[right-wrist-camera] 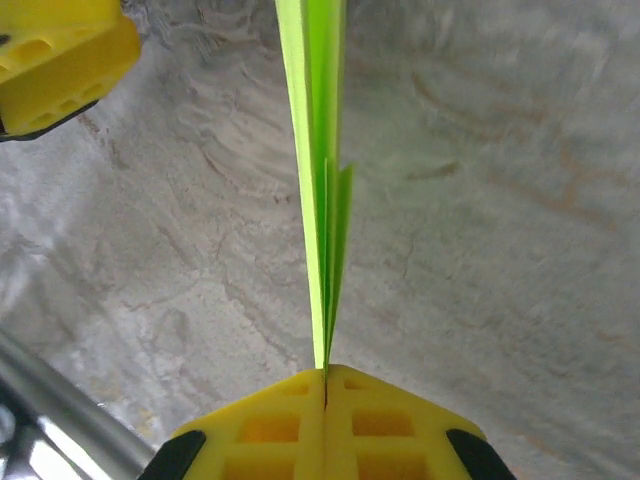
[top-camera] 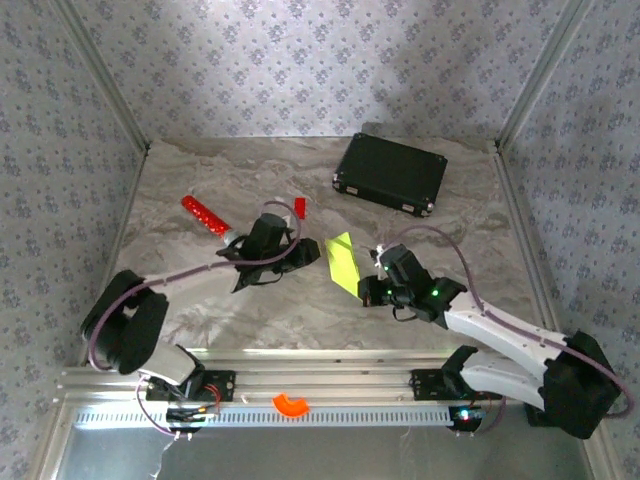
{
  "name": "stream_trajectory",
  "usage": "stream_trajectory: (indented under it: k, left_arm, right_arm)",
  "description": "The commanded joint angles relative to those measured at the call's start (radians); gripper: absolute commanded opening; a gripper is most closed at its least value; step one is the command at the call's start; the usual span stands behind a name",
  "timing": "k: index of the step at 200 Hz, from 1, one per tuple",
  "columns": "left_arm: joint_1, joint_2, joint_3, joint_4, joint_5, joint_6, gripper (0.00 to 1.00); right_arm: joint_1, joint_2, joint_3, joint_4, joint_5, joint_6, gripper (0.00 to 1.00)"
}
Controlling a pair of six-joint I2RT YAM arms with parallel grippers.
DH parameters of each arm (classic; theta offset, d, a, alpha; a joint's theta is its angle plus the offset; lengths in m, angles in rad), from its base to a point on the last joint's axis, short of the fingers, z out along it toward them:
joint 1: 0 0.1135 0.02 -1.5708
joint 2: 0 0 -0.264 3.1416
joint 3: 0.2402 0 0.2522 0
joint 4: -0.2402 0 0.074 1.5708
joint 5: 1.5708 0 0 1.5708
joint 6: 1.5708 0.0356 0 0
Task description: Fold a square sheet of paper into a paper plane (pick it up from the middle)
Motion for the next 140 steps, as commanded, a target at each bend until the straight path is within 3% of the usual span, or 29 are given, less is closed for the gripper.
stream_trajectory:
  k: [1, 41, 65, 92, 140]
  left_arm:
    - [0.012, -0.071, -0.046, -0.031, -0.096, -0.028, 0.43]
    - [0.052, -0.149, -0.133, -0.018, -0.114, -0.078, 0.44]
    - [0.071, -0.191, -0.162, -0.032, -0.134, -0.098, 0.44]
    - [0.087, -0.264, -0.183, -0.089, -0.188, -0.108, 0.44]
    - [0.13, -0.418, -0.243, -0.175, -0.251, -0.122, 0.48]
  right_arm:
    - [0.046, -0.021, 0.07, -0.132, 0.271, -0.129, 0.02]
    - [0.172, 0.073, 0.207, -0.334, 0.618, -0.202, 0.01]
    - [0.216, 0.184, 0.314, -0.533, 0.786, -0.126, 0.0]
    - [0.253, 0.289, 0.382, -0.605, 0.839, -0.124, 0.0]
    - [0.318, 0.461, 0.446, -0.597, 0.818, -0.178, 0.02]
